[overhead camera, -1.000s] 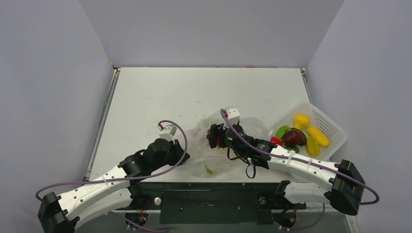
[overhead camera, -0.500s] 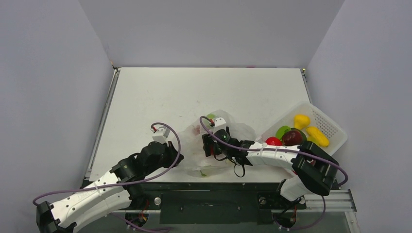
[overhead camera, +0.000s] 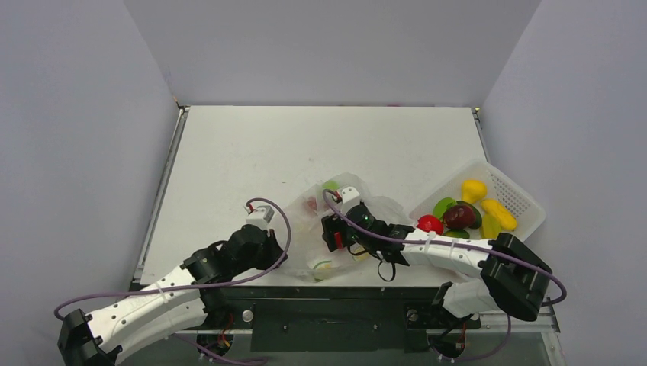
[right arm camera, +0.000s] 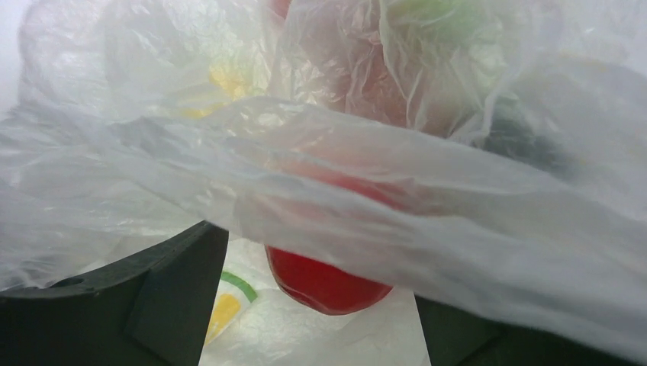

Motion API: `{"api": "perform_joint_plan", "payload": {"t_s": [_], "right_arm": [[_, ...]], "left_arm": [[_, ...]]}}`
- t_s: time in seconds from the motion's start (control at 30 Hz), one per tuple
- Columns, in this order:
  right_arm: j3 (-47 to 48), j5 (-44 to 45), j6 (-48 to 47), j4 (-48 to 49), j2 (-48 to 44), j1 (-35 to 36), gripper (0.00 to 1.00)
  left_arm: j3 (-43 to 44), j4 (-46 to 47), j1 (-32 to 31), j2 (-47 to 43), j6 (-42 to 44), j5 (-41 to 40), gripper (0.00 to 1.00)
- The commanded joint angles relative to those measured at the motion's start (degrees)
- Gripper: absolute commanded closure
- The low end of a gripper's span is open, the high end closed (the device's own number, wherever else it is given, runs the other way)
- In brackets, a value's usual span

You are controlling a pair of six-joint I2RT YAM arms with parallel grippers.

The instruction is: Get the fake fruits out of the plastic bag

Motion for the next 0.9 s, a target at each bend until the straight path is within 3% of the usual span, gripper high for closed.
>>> {"api": "perform_joint_plan", "payload": {"t_s": [0.0, 0.3, 0.43, 0.5, 0.7, 0.77, 0.87], "right_arm": [[2.3, 0.2, -2.0, 0.6, 4.9, -0.3, 0.21], [3.9, 6.6, -6.1, -5.1, 6.6, 4.2, 0.22], [4.3, 7.8, -6.6, -5.4, 7.7, 4.3, 0.31], [4.9, 8.4, -6.2, -5.4, 8.0, 4.4, 0.39], [7.9, 10.8, -5.3, -9.1, 5.4, 5.6, 0.79], [8.7, 11.3, -4.5, -10.2, 2.9, 5.9, 0.88], [9.8, 11.2, -2.5, -11.4, -2.1, 5.8, 0.94]], "left_arm": [[0.6, 1.2, 0.0, 0.2, 1.3, 0.8, 1.00], [1.3, -0.1, 0.1, -1.7, 1.1, -1.4, 1.00], [1.8, -0.7, 0.1, -2.3, 1.0, -2.8, 1.00], [2.2, -1.0, 0.1, -2.5, 0.9, -3.3, 1.00], [2.5, -1.3, 0.1, -4.3, 0.0, -5.3, 1.00], [1.7, -0.6, 0.1, -5.0, -0.4, -5.6, 1.00], [0.9, 0.0, 0.0, -4.8, -0.8, -6.5, 1.00]]}}
